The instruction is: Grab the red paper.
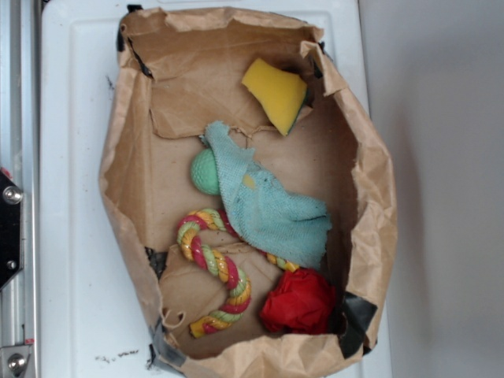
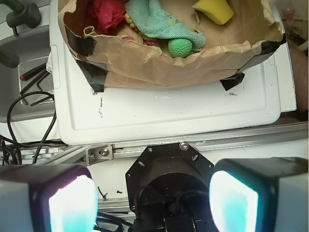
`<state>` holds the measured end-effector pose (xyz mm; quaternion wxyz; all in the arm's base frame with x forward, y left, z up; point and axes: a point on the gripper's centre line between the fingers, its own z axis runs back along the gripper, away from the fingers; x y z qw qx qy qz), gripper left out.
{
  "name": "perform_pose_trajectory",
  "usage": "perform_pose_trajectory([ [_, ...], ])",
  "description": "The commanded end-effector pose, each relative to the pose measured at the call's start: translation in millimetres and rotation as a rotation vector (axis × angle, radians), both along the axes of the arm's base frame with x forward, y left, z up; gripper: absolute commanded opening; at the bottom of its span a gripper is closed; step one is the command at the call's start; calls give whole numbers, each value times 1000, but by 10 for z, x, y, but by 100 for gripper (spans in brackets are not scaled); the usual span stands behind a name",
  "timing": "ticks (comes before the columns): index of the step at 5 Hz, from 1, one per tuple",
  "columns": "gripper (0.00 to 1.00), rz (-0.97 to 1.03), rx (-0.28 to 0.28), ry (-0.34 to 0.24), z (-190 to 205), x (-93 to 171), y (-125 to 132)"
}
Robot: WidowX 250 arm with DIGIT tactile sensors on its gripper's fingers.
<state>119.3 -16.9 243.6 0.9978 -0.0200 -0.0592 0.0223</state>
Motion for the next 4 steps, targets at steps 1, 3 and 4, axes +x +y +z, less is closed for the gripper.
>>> perform_pose_trajectory([
  [1, 100, 0, 0, 0, 0, 0, 0],
  [3, 100, -149, 53, -16, -319, 1010, 256],
  [4, 100, -260, 108, -75, -348, 1350, 331],
])
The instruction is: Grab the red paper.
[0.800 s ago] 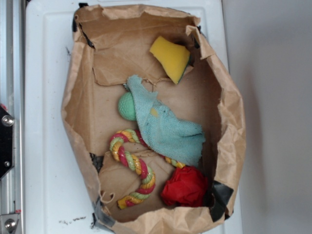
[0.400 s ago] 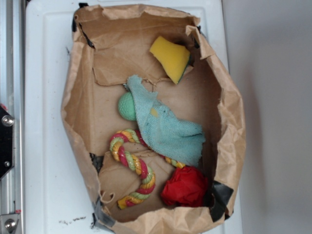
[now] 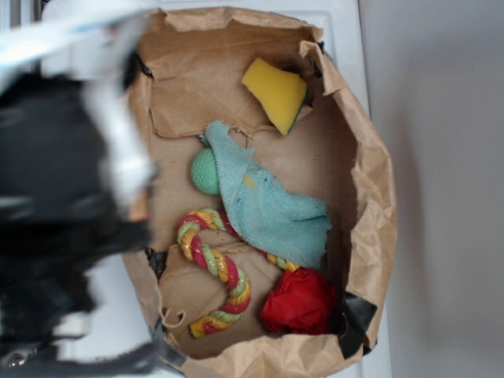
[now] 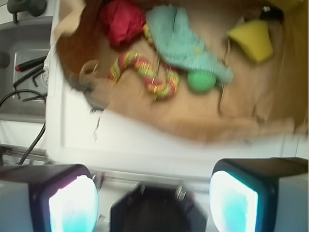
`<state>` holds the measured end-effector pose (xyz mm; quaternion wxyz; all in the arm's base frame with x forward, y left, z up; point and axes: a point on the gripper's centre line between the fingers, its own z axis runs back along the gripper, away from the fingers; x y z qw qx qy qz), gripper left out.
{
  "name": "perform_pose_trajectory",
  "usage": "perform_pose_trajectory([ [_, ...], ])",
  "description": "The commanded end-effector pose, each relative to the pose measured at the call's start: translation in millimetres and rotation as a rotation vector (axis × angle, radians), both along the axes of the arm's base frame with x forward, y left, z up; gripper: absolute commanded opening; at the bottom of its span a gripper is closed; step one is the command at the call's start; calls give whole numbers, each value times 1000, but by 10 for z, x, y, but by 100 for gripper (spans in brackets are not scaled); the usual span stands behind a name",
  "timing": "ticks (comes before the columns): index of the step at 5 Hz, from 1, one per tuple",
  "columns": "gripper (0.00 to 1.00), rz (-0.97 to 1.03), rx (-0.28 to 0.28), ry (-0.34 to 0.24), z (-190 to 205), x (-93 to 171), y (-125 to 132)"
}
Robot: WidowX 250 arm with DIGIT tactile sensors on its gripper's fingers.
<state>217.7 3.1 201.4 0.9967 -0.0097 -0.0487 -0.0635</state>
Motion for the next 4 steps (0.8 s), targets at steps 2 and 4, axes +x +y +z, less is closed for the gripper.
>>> perform_pose_trajectory([
  [2, 100, -283, 111, -195, 50, 686, 161],
  [4, 100, -283, 111, -195, 50, 686, 161],
])
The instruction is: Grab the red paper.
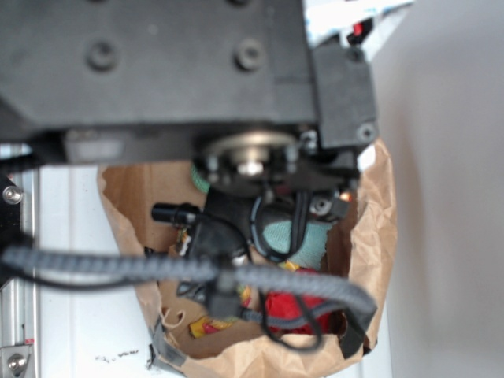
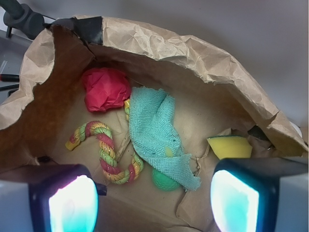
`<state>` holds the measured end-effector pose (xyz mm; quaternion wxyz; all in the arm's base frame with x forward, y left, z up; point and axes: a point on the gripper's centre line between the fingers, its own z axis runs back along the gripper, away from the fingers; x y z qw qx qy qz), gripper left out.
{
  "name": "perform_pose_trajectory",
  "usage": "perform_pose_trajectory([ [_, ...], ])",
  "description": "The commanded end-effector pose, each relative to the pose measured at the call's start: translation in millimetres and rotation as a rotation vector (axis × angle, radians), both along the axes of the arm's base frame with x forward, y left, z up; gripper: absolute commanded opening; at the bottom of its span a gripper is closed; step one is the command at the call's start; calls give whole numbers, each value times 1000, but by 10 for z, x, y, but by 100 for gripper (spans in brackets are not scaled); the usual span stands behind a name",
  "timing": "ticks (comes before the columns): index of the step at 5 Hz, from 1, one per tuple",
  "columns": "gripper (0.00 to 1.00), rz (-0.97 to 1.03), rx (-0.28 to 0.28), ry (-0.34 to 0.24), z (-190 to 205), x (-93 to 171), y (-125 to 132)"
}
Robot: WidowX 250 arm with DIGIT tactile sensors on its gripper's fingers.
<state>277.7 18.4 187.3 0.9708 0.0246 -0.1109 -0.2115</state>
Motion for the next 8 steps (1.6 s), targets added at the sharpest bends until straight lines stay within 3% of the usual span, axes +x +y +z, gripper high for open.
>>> perform_pose_trajectory([
  [1, 100, 12, 26, -66, 191, 86, 8],
  [2, 100, -70, 18, -52, -133, 79, 25],
  [4, 100, -210, 33, -80, -380, 64, -187],
  [5, 100, -294, 61, -62, -579, 77, -266],
  [6, 100, -357, 55, -42, -739, 191, -310],
  [8, 100, -542, -24, -44, -849, 219, -667],
])
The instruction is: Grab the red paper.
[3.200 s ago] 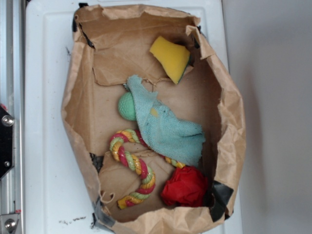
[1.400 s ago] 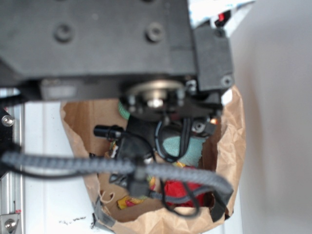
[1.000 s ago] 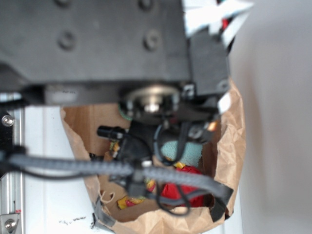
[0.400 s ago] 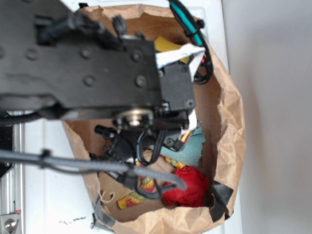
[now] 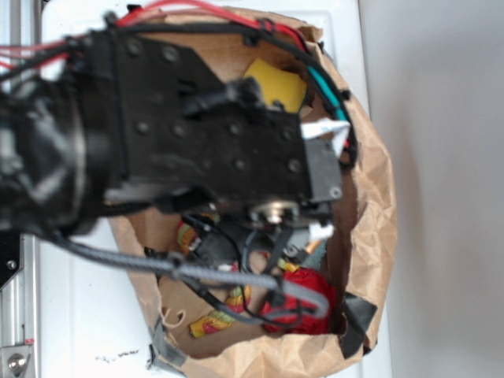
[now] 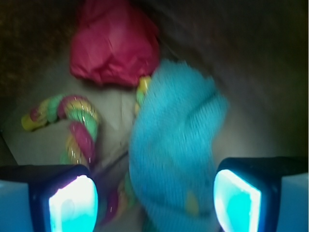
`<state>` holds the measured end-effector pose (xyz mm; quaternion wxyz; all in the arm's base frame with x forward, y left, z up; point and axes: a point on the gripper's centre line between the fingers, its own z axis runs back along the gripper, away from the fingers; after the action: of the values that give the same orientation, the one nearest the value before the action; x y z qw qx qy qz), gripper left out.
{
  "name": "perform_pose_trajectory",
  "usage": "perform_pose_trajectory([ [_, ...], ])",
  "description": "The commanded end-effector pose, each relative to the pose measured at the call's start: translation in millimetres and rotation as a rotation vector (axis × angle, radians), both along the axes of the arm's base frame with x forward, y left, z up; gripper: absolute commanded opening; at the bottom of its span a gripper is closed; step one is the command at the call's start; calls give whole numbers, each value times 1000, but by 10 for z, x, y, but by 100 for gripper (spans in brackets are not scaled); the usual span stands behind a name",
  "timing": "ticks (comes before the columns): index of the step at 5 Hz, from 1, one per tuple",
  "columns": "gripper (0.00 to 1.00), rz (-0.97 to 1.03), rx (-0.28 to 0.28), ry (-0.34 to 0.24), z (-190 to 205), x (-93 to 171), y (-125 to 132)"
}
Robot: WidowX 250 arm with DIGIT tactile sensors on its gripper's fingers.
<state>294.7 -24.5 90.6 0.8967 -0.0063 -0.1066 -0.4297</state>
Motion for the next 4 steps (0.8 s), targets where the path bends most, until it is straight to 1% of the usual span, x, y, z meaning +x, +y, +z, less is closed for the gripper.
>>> perform_pose_trajectory([
  [1, 100, -144, -116, -59, 137, 80, -352],
  [2, 100, -190, -145, -59, 190, 53, -412],
  [3, 100, -174, -199, -85, 376, 24, -381],
  [4, 100, -128, -303, -97, 502, 117, -273],
])
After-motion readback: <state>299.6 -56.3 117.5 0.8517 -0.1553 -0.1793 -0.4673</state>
